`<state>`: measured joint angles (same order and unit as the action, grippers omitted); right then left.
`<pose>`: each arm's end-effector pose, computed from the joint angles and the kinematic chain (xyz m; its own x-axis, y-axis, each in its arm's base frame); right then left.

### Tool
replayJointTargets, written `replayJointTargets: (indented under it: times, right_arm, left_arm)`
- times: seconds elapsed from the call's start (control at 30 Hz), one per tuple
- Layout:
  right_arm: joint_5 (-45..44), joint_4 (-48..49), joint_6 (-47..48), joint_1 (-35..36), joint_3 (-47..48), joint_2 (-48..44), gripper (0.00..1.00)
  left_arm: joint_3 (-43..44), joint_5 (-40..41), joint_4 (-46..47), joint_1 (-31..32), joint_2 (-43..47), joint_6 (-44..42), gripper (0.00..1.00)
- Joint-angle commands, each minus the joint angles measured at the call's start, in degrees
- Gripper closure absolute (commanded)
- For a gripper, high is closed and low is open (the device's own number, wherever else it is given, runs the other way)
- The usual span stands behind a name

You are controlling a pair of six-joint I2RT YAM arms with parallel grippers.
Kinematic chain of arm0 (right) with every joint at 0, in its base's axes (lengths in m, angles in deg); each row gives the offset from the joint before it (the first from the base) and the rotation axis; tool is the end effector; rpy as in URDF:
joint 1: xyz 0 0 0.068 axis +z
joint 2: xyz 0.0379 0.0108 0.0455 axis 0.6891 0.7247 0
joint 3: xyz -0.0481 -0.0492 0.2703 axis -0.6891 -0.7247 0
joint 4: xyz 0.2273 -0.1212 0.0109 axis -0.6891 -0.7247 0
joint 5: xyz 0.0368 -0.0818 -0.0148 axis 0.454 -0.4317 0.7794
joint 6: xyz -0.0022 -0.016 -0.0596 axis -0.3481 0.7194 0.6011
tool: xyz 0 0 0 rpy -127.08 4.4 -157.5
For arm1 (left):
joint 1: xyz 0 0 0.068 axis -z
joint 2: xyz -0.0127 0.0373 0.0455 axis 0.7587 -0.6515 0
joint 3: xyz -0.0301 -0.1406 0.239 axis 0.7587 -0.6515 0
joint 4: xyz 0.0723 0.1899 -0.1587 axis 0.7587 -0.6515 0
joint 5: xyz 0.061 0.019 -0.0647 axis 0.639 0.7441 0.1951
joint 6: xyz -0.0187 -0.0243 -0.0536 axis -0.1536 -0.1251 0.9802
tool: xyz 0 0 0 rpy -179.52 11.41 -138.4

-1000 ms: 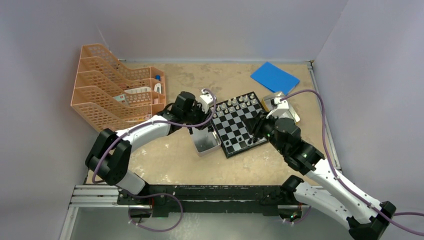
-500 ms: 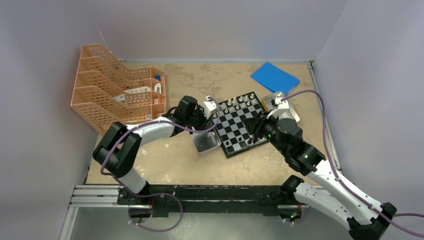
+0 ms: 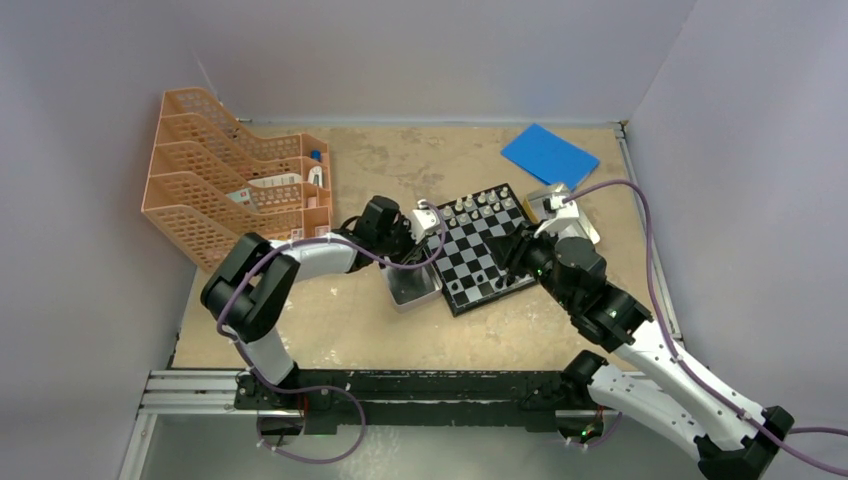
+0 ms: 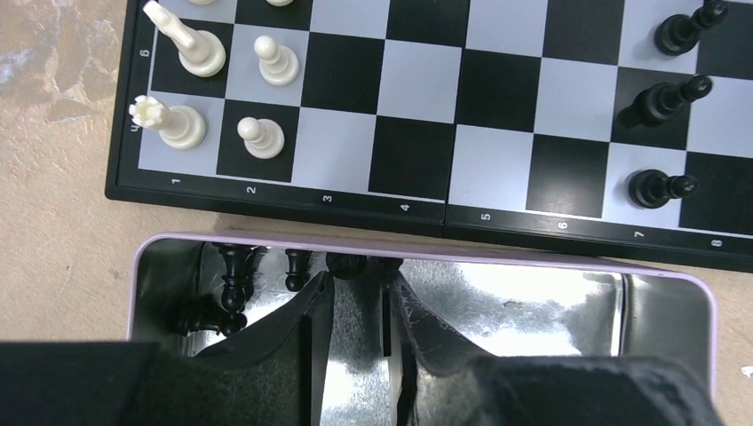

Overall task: Set up the chess pieces on the board
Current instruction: Pick up the chess piece from the storage box.

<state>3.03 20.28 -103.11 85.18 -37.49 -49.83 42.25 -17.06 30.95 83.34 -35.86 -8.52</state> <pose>0.1354 0.1060 0.3379 -0.3159 0.3969 -0.8618 -0.3640 0.7881 0.4964 0.2850 -0.2104 0.1666 -0.3238 0.5348 -0.7804 0.8550 0.5186 0.0006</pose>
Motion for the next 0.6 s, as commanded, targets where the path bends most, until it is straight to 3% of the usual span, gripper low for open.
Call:
replayJointTargets:
  times: [0.0,0.47,0.57]
  right_arm:
    - [0.1,1.6,1.1,0.3,0.7,-0.5,0.67]
    - [-0.1,2.6,1.4,0.3,0.2,1.5,0.67]
    - [-0.1,3.1,1.6,0.3,0.1,2.0,0.67]
  left_arm:
    - [1.2,-0.1,4.0,-0.3,-1.1,-1.9,0.76]
    - [1.4,-0.4,6.3,-0.4,-1.5,-1.4,0.79]
    - [1.4,-0.9,5.7,-0.3,-2.0,-1.9,0.84]
